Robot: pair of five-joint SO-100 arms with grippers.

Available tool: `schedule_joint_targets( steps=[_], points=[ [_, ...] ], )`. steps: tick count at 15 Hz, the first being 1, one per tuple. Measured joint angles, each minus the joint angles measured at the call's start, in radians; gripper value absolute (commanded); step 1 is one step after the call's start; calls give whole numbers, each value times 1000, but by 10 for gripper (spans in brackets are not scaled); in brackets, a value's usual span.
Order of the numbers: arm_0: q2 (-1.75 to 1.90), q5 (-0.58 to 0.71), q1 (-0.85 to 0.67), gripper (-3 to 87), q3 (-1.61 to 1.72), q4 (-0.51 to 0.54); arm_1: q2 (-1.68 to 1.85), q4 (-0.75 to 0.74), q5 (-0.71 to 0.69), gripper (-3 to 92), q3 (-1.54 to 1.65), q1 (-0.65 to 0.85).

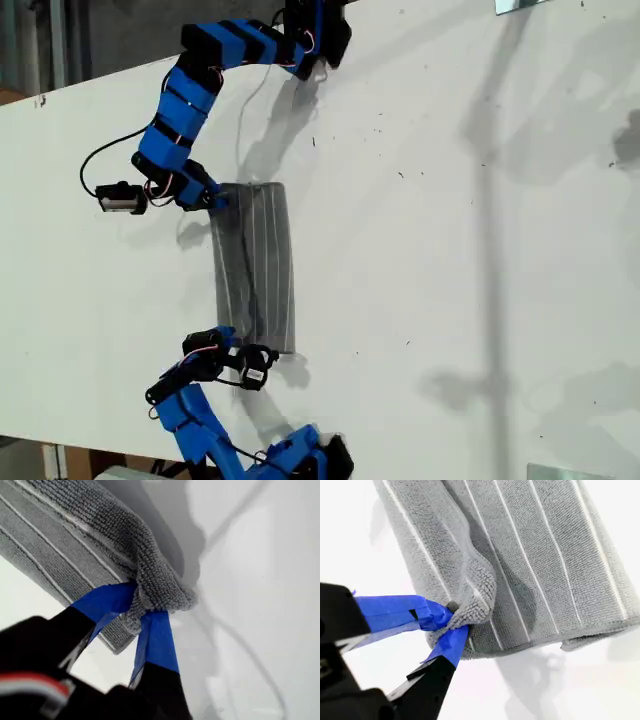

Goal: Grasp corners of a square towel and fold twice.

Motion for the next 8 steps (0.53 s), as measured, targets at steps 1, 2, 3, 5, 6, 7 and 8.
schedule_joint_targets(
  steps=[1, 2, 3, 5, 6, 7, 8],
  points=[
    [46, -5, 29, 0, 0, 26, 9, 20, 0, -1, 0, -29],
    [81, -5, 55, 0, 2, 46, 34, 49, -8, -1, 6, -58],
    [114, -5, 74, 0, 18, 58, 52, 80, -14, -1, 18, -89],
    [156, -5, 86, 0, 115, 58, 77, 101, -18, -1, 69, -156],
    [183, -5, 89, 0, 186, 43, 87, 100, -18, -1, 101, -187],
    [206, -3, 92, 0, 247, 25, 101, 98, -18, -1, 126, -210],
    [239, -2, 94, 0, 310, 6, 112, 98, -18, -1, 147, -225]
  ],
)
